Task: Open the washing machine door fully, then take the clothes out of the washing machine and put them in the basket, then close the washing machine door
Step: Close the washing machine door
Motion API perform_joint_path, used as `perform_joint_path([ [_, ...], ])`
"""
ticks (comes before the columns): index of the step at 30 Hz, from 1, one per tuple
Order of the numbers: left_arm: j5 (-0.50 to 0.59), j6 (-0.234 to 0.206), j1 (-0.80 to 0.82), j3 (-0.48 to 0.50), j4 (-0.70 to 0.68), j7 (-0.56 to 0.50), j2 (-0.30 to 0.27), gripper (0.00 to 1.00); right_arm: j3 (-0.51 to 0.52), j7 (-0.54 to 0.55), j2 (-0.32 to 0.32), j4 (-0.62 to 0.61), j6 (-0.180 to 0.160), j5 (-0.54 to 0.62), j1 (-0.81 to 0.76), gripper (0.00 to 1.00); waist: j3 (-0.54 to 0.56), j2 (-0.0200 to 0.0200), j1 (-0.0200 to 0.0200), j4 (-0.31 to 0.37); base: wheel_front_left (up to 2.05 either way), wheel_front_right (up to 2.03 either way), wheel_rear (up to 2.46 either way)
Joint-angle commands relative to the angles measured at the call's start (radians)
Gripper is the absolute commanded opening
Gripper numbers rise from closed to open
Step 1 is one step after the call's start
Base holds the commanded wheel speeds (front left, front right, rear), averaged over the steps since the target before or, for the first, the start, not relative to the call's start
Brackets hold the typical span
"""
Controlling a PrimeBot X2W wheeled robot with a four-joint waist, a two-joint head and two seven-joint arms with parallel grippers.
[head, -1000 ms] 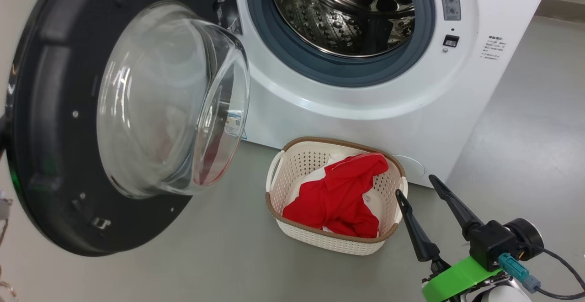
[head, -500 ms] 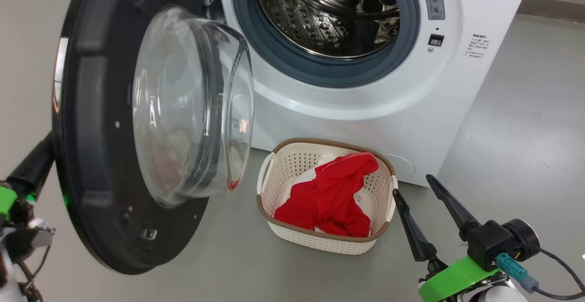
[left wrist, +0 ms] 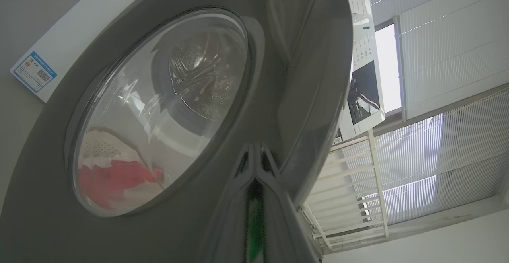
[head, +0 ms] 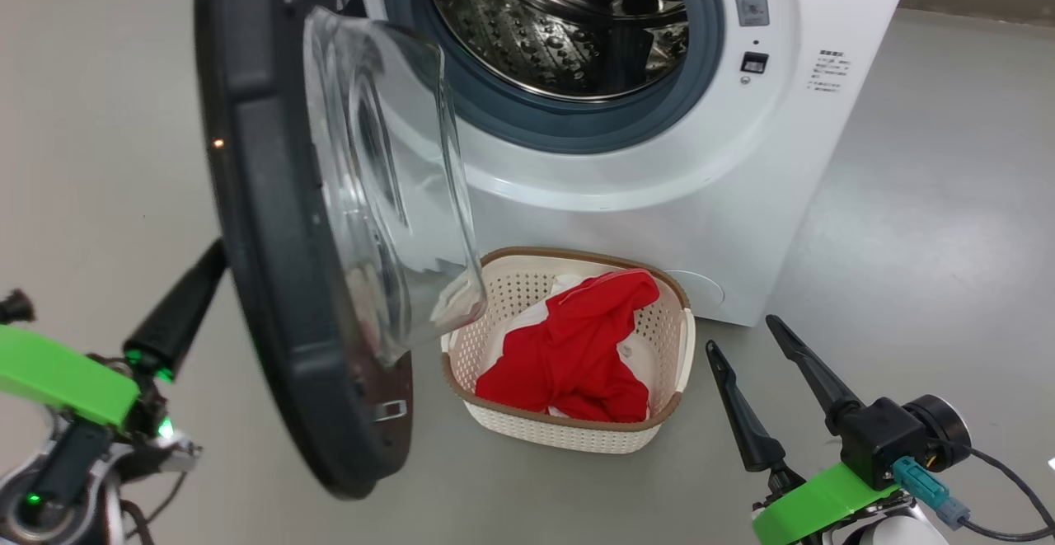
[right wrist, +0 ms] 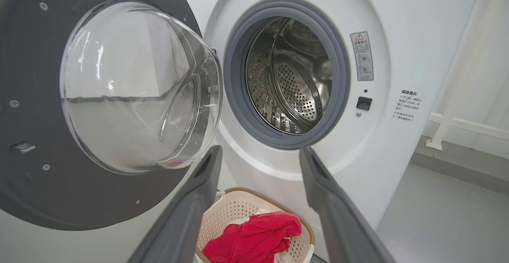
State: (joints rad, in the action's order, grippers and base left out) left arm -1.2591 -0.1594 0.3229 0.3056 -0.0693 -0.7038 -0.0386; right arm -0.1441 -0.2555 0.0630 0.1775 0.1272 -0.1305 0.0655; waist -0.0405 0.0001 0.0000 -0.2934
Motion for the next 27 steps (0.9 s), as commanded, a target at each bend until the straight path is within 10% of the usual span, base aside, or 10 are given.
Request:
perform_joint_path([
  [1, -0.020, -0.006, -0.004, -0.011, -0.049, 0.006, -0.012, 0.00, -0.025, -0.006, 0.001, -0.028, 0.003, -0.008, 0.034, 1.00, 0.003, -0.0001, 0.0000, 0.012, 0.00, 0.00, 0.00],
  [14, -0.049, -0.033, -0.066, -0.124, -0.122, 0.098, -0.012, 0.00, -0.026, -0.006, -0.002, -0.024, 0.003, -0.010, 0.022, 1.00, 0.018, -0.0001, 0.0000, 0.069, 0.00, 0.00, 0.00],
  [21, 0.128, 0.049, -0.137, -0.158, -0.134, 0.216, -0.060, 0.00, -0.022, -0.006, -0.004, -0.024, 0.003, -0.010, 0.007, 1.00, 0.034, -0.0001, 0.0000, 0.078, 0.00, 0.00, 0.00],
  [23, 0.234, 0.081, -0.164, -0.168, -0.122, 0.284, -0.096, 0.43, -0.020, -0.006, -0.005, -0.023, 0.003, -0.010, 0.003, 1.00, 0.038, -0.0001, 0.0000, 0.076, 0.00, 0.00, 0.00],
  [24, 0.295, 0.099, -0.176, -0.178, -0.115, 0.321, -0.117, 1.00, -0.019, -0.006, -0.005, -0.023, 0.003, -0.010, 0.002, 1.00, 0.040, -0.0001, 0.0000, 0.073, 0.00, 0.00, 0.00],
  [27, 0.468, 0.145, -0.198, -0.215, -0.094, 0.438, -0.168, 1.00, -0.018, -0.006, -0.006, -0.023, 0.003, -0.011, -0.004, 1.00, 0.046, -0.0001, 0.0000, 0.065, 0.00, 0.00, 0.00],
])
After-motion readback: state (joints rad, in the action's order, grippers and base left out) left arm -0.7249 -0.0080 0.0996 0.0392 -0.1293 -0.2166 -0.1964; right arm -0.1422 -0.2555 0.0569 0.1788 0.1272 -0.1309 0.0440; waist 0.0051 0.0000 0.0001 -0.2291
